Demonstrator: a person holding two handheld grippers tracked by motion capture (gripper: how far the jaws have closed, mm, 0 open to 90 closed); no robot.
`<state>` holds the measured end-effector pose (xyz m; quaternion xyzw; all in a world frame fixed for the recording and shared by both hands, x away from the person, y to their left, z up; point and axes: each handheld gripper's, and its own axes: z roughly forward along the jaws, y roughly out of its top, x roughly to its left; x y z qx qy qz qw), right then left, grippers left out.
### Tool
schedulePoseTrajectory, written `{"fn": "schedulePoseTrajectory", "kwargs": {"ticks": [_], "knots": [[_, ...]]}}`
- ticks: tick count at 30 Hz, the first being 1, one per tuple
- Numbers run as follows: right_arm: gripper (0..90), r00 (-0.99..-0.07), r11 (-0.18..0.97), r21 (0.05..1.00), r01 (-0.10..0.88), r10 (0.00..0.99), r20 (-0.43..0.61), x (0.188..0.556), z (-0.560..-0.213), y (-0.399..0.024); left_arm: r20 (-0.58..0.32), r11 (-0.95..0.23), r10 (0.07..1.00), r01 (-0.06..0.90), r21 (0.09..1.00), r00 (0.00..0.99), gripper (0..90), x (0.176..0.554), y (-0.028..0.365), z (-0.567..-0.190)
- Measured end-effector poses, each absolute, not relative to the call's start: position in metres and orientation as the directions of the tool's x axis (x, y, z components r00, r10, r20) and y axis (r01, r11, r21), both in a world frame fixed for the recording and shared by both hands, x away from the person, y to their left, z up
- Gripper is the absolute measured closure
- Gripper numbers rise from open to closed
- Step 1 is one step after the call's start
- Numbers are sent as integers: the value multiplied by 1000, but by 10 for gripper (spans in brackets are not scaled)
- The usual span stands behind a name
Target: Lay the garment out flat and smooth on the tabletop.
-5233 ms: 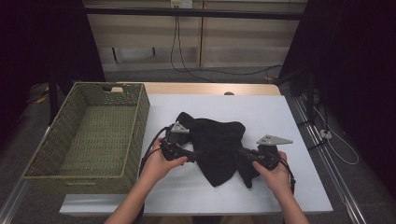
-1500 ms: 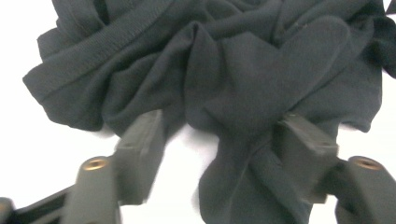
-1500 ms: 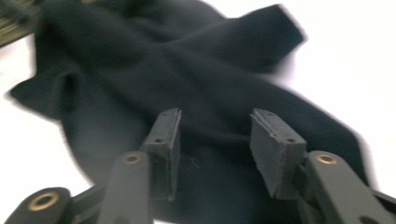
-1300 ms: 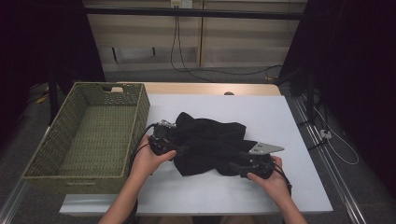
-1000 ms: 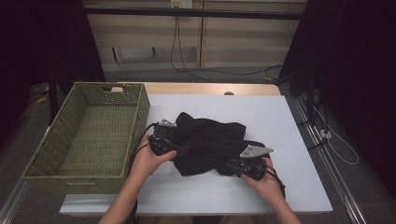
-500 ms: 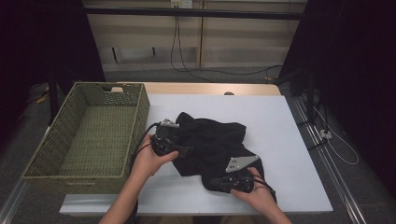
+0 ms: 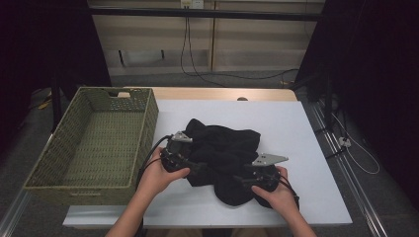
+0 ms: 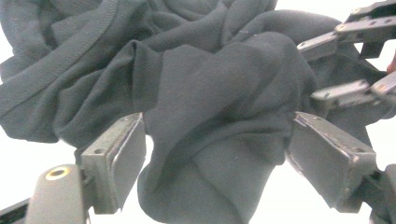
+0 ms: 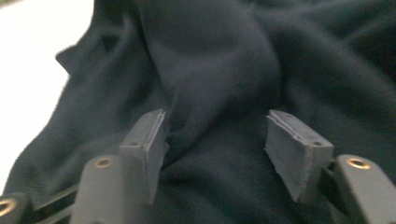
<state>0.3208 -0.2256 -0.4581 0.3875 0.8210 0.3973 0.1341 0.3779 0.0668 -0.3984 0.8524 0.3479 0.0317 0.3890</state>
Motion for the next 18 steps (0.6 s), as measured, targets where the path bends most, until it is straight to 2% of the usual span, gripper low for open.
{"fn": "schedulePoseTrajectory", "kwargs": {"ticks": [1,3,6,8,12,18], "knots": [[379,-665,408,739,535,743,72,323,-460,-223,-218,-446,623,569,691,752,177,378,68,-399],[536,-674,427,739,521,737,49,324,-459,-219,-220,-441,620,566,697,753,168,377,69,-400],[702,-670,417,747,517,741,50,324,-459,-218,-211,-456,597,544,704,774,172,374,67,-400],[848,-681,409,749,521,728,77,324,-459,-220,-205,-468,578,527,709,790,190,372,65,-399],[857,-697,424,745,515,713,77,321,-459,-218,-212,-470,562,519,713,800,207,366,63,-398],[859,-710,411,742,531,693,124,318,-459,-220,-229,-497,534,521,694,814,328,361,58,-404]]}}
